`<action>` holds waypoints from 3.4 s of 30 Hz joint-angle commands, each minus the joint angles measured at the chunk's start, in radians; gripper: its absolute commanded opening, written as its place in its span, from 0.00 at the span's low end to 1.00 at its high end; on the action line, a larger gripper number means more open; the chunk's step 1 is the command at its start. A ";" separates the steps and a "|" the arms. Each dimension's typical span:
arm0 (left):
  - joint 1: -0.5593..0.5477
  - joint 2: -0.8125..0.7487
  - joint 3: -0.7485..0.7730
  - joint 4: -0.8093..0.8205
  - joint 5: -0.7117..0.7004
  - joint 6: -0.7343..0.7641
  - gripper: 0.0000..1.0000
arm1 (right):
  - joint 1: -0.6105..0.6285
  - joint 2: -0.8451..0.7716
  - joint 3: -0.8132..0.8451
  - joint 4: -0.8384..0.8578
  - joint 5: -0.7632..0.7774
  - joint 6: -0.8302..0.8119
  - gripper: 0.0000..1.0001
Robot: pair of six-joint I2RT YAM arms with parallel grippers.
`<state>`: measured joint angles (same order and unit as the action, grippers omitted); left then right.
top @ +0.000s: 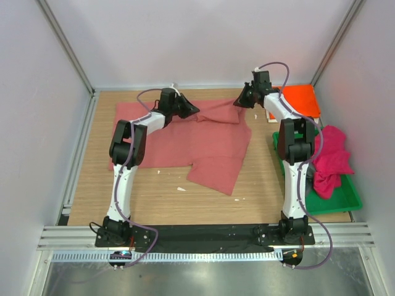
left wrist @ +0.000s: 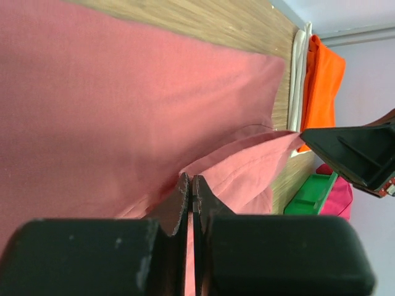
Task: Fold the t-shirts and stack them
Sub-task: Fold the tshirt
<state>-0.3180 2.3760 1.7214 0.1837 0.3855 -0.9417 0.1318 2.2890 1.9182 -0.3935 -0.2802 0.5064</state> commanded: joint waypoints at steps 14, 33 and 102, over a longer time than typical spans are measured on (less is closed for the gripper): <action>0.010 0.071 0.109 0.023 0.039 -0.005 0.00 | -0.011 0.133 0.219 0.025 -0.025 -0.032 0.01; 0.031 0.201 0.294 0.000 0.043 -0.040 0.01 | -0.032 0.196 0.271 0.074 -0.028 0.015 0.01; 0.126 -0.711 -0.445 -0.704 -0.173 0.288 0.35 | 0.020 -0.388 -0.206 -0.509 0.194 -0.061 0.55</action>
<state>-0.2852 1.8221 1.5295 -0.4870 0.2718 -0.6247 0.0822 2.0254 1.8290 -0.7891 -0.1566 0.5068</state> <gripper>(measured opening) 0.374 0.544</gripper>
